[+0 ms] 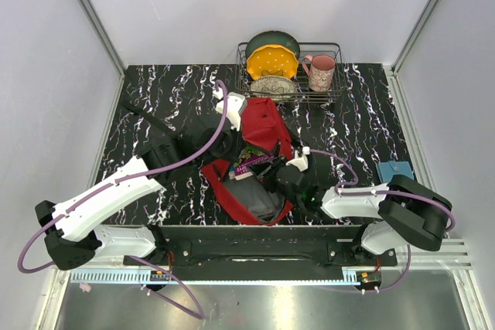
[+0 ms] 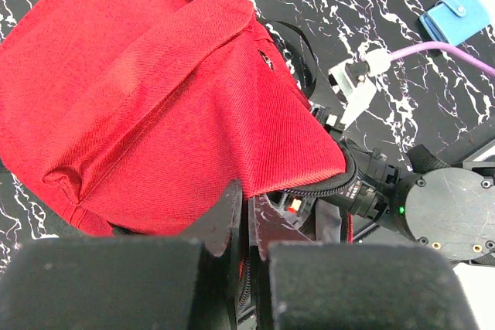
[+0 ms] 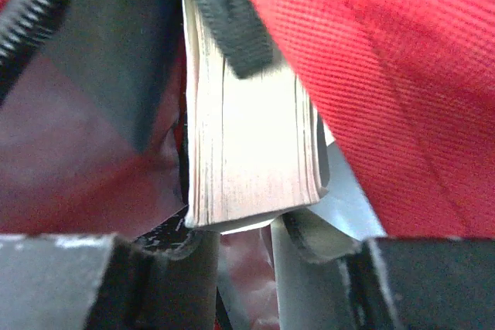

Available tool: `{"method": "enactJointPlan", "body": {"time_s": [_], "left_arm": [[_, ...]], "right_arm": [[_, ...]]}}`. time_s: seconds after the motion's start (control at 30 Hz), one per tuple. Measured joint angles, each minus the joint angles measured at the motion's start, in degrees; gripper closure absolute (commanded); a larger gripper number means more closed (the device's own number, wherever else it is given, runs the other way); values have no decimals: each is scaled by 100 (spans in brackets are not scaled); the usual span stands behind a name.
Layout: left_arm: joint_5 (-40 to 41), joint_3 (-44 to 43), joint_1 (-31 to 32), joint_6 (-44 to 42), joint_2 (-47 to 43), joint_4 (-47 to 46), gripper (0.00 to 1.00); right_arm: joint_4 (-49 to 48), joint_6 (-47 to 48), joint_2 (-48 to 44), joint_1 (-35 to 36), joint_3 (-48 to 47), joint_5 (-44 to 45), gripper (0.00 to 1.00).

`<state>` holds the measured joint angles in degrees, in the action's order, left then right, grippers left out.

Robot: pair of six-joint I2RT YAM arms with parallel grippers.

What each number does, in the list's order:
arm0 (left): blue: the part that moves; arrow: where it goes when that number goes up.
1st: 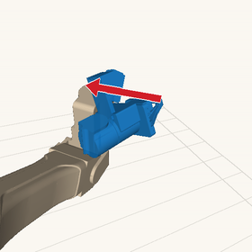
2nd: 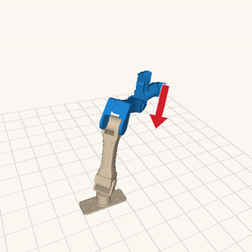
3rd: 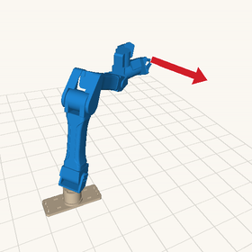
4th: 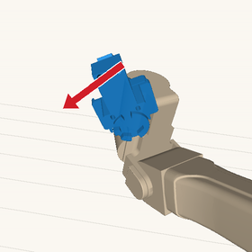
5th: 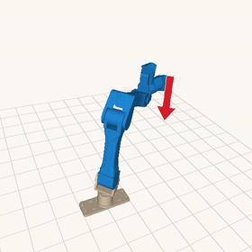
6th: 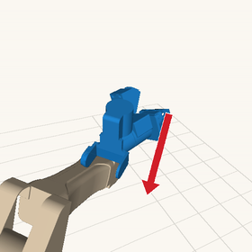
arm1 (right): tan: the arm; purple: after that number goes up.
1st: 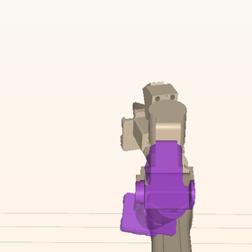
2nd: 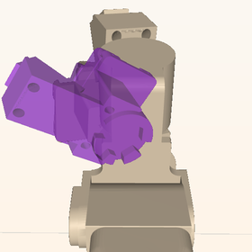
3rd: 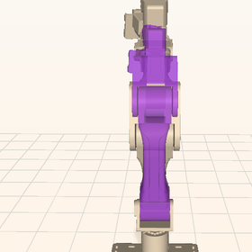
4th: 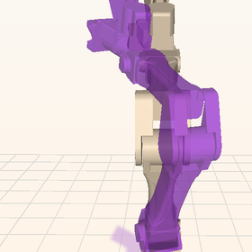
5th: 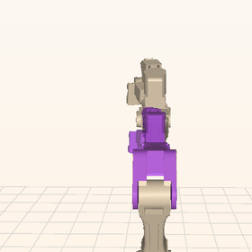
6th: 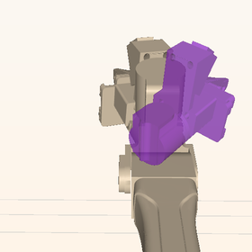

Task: Pack the student bag
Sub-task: Place the book in the student bag.

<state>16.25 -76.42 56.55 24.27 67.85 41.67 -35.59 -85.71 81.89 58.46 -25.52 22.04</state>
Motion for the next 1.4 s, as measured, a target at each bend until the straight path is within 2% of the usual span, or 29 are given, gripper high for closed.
{"method": "enactJointPlan", "body": {"time_s": [0.1, 0.2, 0.27, 0.37, 0.43, 0.47, 0.53, 0.67, 0.73, 0.8, 0.87, 0.97, 1.0, 1.23, 1.4], "left_arm": [[0, 0, -2, 0, 0, -28, 100], [-2, 0, -9, 0, 2, -42, 100], [-4, 0, -11, 0, 2, -66, 100], [-9, 2, -11, 0, 2, -66, 100], [-15, 7, -11, 2, 2, -70, 100], [-24, 11, -11, 2, 2, -74, 100], [-44, 17, -11, 2, 2, -98, 100], [-101, 17, -11, 2, 13, -114, 100], [-111, 17, -11, 4, 17, -114, 100], [-114, 17, -13, 4, 17, -120, 100], [-111, 17, -13, 9, 17, -136, 100], [-109, 17, -11, 22, 17, -142, 100], [-107, 17, -13, 24, 13, -140, 100], [-109, 72, -15, 24, -2, -175, 100], [-136, 107, -17, 26, -2, -219, 100]], "right_arm": [[409, 131, 39, -20, -400, 136, 54], [601, 258, 210, -186, -1021, 52, 52], [468, 295, 205, -282, -1056, -92, 52], [382, 271, 114, -310, -678, -302, 57], [531, 232, -22, -308, -313, -363, 70], [595, 205, -81, -308, -184, -361, 70], [708, 177, -160, -310, -105, -350, 59], [745, 245, -127, -326, -323, -332, 57], [741, 297, 37, -367, -588, -389, 57], [680, 339, 326, -461, -911, -538, 63], [562, 369, 557, -564, -1126, -680, 64], [431, 374, 575, -623, -1034, -767, 65], [376, 374, 549, -627, -940, -774, 62], [546, 852, -352, -636, -328, -938, 43], [979, 1346, -1803, -627, -170, -1290, 41]]}}
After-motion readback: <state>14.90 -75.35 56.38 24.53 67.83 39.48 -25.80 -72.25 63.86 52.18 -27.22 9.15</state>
